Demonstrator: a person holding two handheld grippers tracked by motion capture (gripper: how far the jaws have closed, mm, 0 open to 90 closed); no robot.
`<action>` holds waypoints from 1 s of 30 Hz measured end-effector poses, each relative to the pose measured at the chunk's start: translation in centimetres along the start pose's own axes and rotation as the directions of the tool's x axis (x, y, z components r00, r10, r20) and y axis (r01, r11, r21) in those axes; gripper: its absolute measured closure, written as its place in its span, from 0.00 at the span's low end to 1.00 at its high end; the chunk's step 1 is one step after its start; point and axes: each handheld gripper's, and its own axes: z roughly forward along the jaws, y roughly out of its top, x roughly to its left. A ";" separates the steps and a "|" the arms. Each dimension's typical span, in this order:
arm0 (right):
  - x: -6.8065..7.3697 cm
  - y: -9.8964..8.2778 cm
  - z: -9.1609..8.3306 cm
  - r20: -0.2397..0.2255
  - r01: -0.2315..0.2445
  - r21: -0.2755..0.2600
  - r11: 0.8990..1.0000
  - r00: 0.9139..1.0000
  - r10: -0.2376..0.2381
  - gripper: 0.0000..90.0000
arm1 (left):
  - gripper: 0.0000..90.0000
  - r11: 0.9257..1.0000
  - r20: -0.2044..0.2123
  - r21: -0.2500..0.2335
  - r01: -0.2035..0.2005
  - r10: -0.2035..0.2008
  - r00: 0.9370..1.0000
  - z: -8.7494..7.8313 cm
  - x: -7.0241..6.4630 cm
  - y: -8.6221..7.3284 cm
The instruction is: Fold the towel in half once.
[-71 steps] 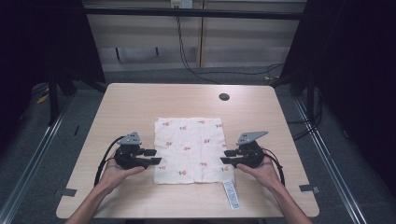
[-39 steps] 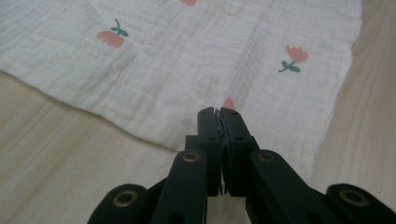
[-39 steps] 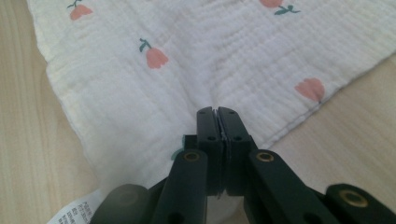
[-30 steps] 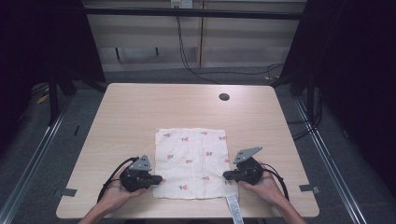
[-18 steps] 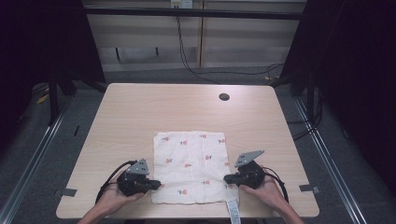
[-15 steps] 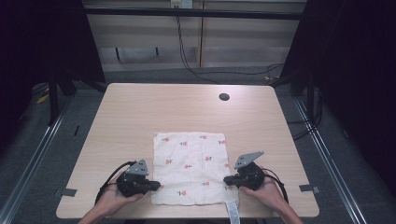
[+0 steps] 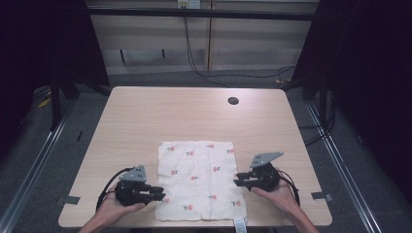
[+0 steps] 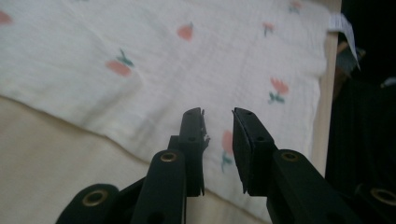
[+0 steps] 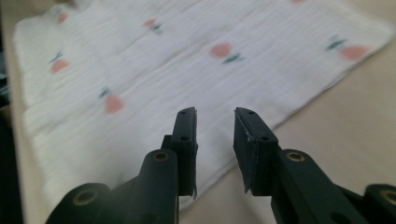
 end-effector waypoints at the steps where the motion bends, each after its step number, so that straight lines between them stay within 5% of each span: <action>1: 0.0 0.0 0.0 0.000 0.000 0.000 1.000 1.000 0.000 0.77 | 0.83 1.000 0.000 0.000 0.000 0.000 1.000 0.0 0.0 0.0; 4: -2.3 1.9 0.0 0.074 -0.008 -0.052 0.999 0.997 0.012 0.76 | 0.81 1.000 -0.069 -0.024 0.018 -0.020 0.997 -0.2 1.5 1.1; 8: -4.3 3.5 0.8 0.093 -0.020 -0.072 0.997 0.995 0.027 0.76 | 0.76 0.999 -0.093 -0.025 0.043 -0.045 0.995 -0.3 3.0 1.6; 10: -6.0 5.0 2.2 0.120 -0.039 -0.091 0.995 0.991 0.050 0.77 | 0.70 0.996 -0.142 -0.037 0.086 -0.091 0.986 -1.0 4.2 1.6; 17: -9.5 6.5 4.4 0.163 -0.077 -0.048 0.996 0.983 0.084 0.75 | 0.62 0.985 -0.171 -0.048 0.164 -0.170 0.971 -1.6 6.9 1.8; 25: -10.0 6.1 6.0 0.169 -0.074 -0.018 0.997 0.983 0.076 0.72 | 0.57 0.982 -0.196 -0.099 0.163 -0.180 0.964 -2.3 8.6 3.1; 30: -10.1 6.0 6.5 0.171 -0.087 0.003 0.996 0.982 0.085 0.71 | 0.56 0.972 -0.218 -0.145 0.187 -0.216 0.952 -2.6 10.0 3.1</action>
